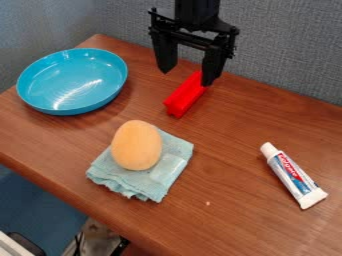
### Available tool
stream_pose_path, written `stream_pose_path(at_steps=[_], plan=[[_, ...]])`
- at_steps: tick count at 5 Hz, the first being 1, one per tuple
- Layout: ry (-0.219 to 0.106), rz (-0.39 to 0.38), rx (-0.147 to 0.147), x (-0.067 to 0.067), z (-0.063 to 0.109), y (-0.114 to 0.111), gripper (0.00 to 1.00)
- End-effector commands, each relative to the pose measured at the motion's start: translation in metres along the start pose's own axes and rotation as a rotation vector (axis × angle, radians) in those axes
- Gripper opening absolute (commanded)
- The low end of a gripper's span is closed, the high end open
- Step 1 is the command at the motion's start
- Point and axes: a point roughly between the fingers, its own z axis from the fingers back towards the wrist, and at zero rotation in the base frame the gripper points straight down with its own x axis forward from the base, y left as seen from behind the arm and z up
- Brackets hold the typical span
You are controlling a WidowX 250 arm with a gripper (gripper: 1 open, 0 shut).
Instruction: Put the red object on the blue plate
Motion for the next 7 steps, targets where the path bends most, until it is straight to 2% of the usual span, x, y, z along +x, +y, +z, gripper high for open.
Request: stream_pose_path(at_steps=[1, 3, 4, 5, 7], plan=[[0.019, 0.003, 0.0, 0.002, -0.008, 0.002, 1.0], [0.028, 0.045, 0.03, 0.039, -0.029, 0.024, 1.0], [0.036, 0.057, 0.042, 0.052, -0.04, 0.034, 1.0], [0.049, 0.07, 0.051, 0.062, -0.051, 0.043, 1.0], [0.078, 0.089, 0.062, 0.071, -0.069, 0.055, 1.0]])
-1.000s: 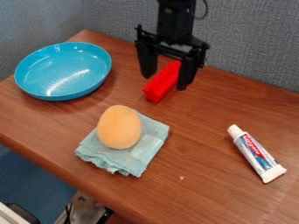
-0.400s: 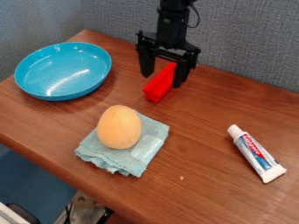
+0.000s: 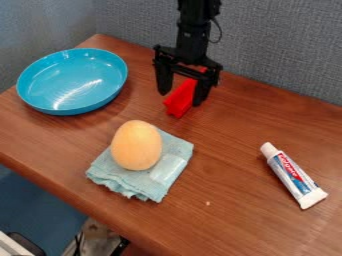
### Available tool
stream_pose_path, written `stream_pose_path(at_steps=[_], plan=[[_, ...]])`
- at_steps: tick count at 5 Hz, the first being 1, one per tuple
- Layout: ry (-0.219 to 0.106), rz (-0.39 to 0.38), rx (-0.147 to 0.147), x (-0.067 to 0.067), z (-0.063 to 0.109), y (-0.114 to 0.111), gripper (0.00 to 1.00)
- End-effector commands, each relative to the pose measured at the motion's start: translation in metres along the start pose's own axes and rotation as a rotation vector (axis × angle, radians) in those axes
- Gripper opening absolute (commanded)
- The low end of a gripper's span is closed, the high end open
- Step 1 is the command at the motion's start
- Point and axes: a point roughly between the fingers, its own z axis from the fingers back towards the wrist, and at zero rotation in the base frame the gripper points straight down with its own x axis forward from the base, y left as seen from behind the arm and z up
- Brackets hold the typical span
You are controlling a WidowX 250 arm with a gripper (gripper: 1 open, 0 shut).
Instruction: Put the red object on the blue plate
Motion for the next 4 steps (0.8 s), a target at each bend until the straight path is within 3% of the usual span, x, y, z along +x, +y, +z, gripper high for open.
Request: stream_pose_path(at_steps=[1, 2, 4], plan=[[-0.044, 0.023, 0.014, 0.008, 0.011, 0.013, 0.0], [-0.045, 0.023, 0.011, 0.008, 0.01, 0.014, 0.0], [-0.08, 0.032, -0.015, 0.002, 0.032, 0.017, 0.0]])
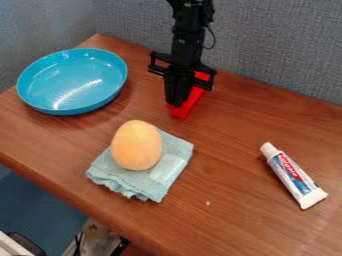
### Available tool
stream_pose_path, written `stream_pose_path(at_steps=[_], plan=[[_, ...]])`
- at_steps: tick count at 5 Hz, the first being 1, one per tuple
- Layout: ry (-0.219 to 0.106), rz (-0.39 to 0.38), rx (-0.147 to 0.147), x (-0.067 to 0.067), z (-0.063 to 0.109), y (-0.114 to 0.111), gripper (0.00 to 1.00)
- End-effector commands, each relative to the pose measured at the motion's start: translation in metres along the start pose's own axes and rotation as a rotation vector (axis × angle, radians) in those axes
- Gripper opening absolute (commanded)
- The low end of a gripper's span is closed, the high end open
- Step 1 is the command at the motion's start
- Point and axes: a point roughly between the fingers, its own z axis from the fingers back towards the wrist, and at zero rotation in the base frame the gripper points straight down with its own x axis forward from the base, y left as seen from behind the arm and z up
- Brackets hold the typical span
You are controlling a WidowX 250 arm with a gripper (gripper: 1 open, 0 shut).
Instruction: Put the red object on the blue plate
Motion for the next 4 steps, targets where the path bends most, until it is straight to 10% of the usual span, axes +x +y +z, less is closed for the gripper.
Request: stream_pose_path(at_steps=[1, 3, 4], plan=[[-0.134, 0.026, -0.01, -0.003, 0.051, 0.011, 0.0], [-0.232, 0.101, -0.047, -0.026, 0.104, 0.04, 0.0], [-0.229, 0.11, -0.049, -0.029, 0.099, 0.045, 1.0]])
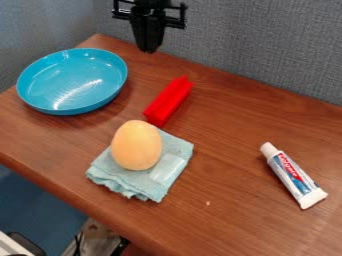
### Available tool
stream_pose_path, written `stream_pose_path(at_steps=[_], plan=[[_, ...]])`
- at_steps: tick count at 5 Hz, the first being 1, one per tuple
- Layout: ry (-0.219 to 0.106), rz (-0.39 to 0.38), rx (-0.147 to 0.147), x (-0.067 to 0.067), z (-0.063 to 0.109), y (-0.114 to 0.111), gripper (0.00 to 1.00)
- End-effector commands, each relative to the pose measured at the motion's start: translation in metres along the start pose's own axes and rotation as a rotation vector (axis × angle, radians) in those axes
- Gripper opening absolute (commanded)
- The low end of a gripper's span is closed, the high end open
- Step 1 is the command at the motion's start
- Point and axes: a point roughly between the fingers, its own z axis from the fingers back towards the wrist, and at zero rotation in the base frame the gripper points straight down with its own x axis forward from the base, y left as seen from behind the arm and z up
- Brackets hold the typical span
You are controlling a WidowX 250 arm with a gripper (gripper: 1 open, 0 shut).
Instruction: Put the red object on the blue plate
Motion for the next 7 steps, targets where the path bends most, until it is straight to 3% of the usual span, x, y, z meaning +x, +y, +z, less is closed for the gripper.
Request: stream_pose_path(at_steps=[1, 7], plan=[[-0.047, 0.008, 0.013, 0.001, 0.012, 0.004, 1.0], [0.053, -0.072, 0.065, 0.011, -0.076, -0.018, 1.0]])
